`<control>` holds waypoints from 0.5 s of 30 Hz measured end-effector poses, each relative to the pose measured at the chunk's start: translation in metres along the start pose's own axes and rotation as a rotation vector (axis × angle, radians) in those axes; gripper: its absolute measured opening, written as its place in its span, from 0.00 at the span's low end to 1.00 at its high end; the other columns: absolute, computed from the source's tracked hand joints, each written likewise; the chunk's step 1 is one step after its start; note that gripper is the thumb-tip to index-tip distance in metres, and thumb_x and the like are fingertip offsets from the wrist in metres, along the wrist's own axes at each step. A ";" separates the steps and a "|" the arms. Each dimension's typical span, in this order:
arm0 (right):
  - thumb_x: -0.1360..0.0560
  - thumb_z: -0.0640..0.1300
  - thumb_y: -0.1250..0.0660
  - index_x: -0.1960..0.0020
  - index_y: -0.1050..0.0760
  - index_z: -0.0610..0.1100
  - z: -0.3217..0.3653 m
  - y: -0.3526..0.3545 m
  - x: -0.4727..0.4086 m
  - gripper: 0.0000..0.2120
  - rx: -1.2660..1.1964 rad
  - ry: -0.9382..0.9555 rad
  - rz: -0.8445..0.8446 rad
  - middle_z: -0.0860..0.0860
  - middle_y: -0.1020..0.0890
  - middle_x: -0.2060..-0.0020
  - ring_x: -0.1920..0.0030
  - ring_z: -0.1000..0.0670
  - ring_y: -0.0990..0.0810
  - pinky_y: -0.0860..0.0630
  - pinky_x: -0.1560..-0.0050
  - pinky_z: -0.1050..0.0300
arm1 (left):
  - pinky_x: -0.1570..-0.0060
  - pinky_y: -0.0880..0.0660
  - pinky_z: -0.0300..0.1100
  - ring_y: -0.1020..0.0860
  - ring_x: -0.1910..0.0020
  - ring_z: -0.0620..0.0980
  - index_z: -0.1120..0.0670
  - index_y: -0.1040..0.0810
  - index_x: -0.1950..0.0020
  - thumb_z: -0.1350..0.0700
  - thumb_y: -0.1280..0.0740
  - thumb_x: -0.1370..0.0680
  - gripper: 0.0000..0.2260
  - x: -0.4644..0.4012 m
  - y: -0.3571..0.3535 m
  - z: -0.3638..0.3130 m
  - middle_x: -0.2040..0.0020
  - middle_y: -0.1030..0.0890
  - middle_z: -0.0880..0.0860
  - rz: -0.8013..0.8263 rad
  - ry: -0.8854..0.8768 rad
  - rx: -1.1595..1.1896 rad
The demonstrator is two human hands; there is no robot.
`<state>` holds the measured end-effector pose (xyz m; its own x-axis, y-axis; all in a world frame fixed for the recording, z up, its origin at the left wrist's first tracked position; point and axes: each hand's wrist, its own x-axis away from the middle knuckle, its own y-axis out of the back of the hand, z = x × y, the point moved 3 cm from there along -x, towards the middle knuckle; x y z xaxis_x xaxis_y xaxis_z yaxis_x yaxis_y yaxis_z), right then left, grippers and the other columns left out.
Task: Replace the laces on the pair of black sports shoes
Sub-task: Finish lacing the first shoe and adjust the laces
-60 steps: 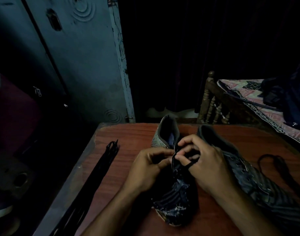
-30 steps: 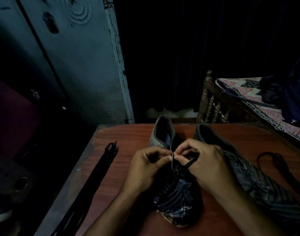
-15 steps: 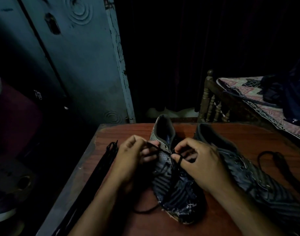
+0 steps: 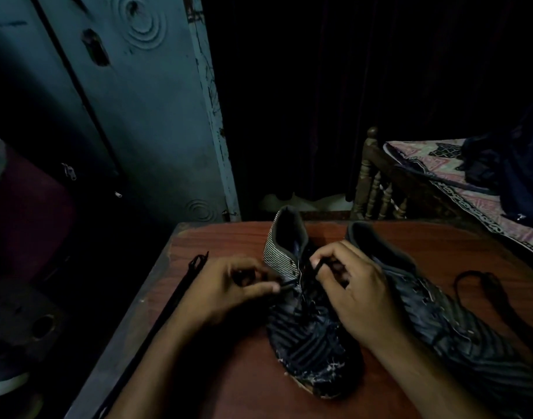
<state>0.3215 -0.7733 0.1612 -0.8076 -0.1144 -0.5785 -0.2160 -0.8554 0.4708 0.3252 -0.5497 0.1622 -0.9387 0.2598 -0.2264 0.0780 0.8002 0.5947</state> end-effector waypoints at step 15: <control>0.22 0.48 0.38 0.56 0.20 0.41 0.022 0.019 -0.009 0.13 -0.590 -0.089 -0.169 0.46 0.17 0.59 0.57 0.51 0.18 0.23 0.58 0.62 | 0.45 0.25 0.44 0.19 0.48 0.51 0.50 0.14 0.39 0.60 0.41 0.14 0.16 0.001 -0.013 -0.006 0.43 0.14 0.57 -0.067 0.246 0.659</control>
<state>0.3121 -0.7776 0.1902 -0.8367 0.0681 -0.5434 -0.0260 -0.9961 -0.0848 0.3212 -0.5630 0.1588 -0.9912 0.1311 -0.0195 0.1315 0.9910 -0.0231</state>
